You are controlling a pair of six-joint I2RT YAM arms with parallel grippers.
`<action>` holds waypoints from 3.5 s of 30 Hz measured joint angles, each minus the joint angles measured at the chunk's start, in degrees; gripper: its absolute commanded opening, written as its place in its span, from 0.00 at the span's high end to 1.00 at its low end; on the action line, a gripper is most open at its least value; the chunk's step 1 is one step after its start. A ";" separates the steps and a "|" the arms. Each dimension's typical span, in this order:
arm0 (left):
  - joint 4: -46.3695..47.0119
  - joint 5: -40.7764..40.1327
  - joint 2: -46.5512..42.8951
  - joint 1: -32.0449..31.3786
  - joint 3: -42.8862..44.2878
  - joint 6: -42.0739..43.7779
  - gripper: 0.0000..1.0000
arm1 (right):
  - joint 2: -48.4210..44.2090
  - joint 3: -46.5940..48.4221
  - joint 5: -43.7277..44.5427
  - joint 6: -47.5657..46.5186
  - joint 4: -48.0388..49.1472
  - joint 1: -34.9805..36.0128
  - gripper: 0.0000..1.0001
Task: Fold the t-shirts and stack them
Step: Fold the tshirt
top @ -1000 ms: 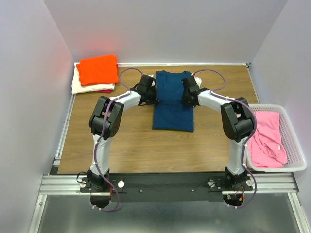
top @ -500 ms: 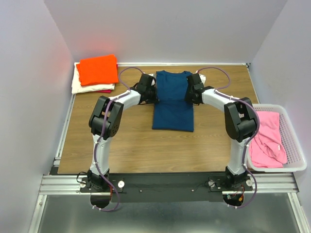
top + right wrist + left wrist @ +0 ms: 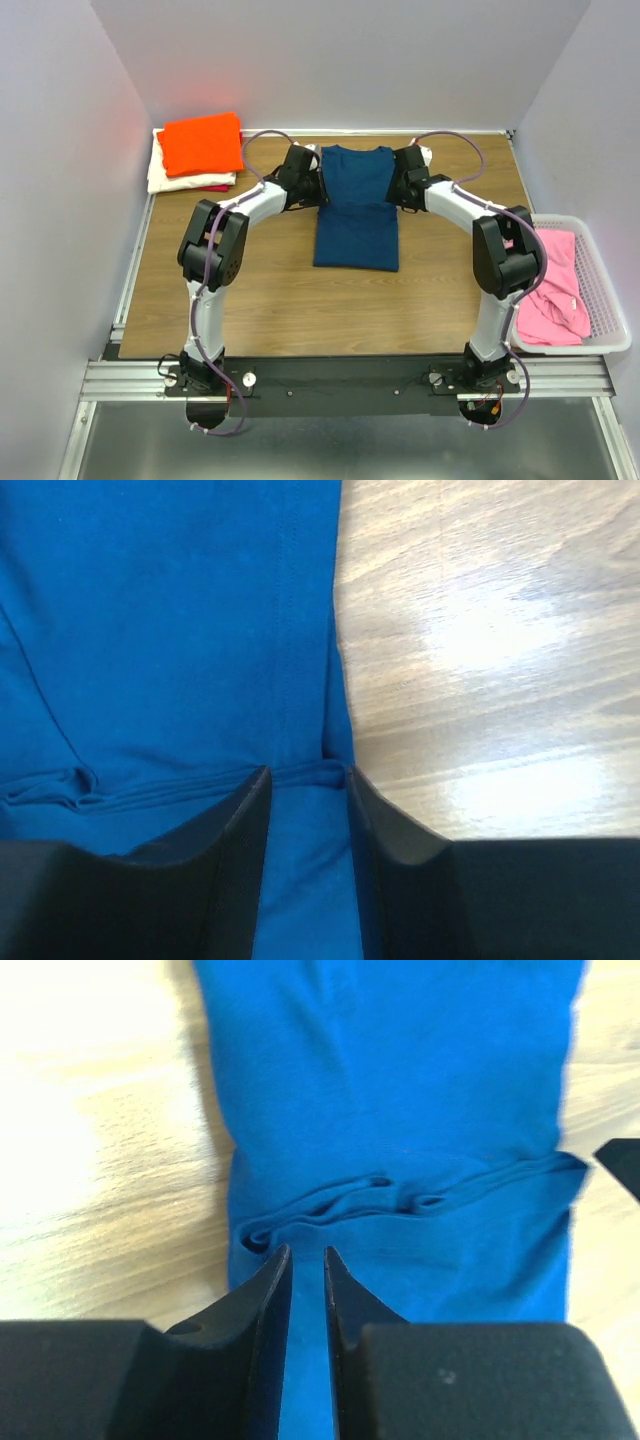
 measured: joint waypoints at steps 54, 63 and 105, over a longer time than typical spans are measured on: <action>7.15 0.52 -3.30 -22.27 -12.57 -3.21 0.91 | 2.69 0.13 1.05 -0.44 -0.46 0.00 0.89; 6.43 0.81 -3.89 -22.01 -12.11 -2.43 0.77 | 2.43 0.13 2.73 -0.81 -0.83 0.00 0.51; 4.02 -2.91 0.83 -0.52 -5.03 -6.47 0.83 | -16.44 -26.95 -3.04 9.68 1.36 8.28 0.61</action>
